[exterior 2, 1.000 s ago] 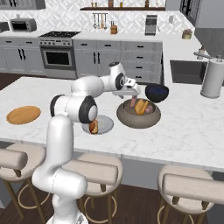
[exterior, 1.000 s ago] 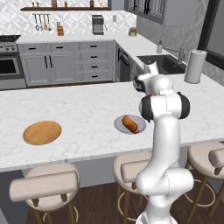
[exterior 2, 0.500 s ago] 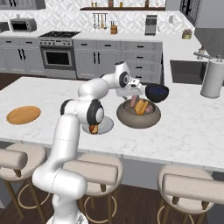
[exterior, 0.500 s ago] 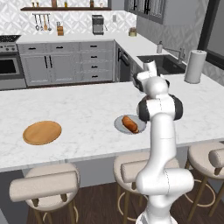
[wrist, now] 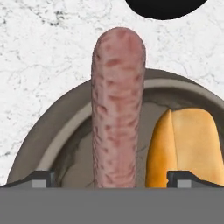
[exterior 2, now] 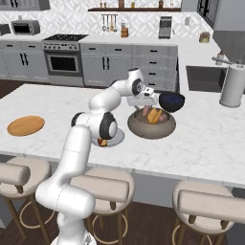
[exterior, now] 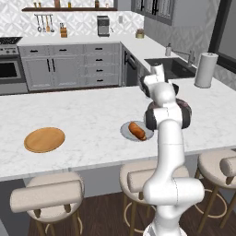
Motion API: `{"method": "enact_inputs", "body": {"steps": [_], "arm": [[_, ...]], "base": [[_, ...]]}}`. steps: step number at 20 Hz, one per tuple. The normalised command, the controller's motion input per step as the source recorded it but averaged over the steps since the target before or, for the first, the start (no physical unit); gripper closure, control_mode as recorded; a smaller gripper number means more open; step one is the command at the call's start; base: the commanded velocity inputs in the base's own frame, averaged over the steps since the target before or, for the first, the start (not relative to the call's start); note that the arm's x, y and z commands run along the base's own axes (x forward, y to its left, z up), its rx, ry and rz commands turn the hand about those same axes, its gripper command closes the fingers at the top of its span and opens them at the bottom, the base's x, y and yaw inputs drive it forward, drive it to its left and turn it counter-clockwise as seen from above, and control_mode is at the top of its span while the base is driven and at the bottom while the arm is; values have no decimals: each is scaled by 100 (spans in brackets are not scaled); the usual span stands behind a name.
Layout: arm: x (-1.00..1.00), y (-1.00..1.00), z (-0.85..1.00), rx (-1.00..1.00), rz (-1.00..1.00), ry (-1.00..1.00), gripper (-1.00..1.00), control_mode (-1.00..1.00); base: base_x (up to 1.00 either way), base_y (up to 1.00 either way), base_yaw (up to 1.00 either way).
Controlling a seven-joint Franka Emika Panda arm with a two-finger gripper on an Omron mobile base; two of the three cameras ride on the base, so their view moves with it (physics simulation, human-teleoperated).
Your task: Place one bun and one sausage from the bowl on each plate.
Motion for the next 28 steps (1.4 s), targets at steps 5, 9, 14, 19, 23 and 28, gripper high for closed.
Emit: {"method": "enact_inputs", "body": {"steps": [5, 9, 14, 19, 23, 28], "arm": [[-5, -10, -15, 5, 0, 0, 100, -100], [-20, -10, -23, 8, 0, 0, 100, -100], [-20, -2, -16, 9, 0, -6, 100, -100], [-16, 4, 3, 1, 0, -1, 100, -100], [-77, 45, 48, 0, 0, -1, 100, -100], [-96, 82, 42, 0, 0, -2, 100, -100]], "base": [[0, 0, 0], [0, 0, 0], [0, 0, 0], [0, 0, 0], [0, 0, 0], [0, 0, 0]]}}
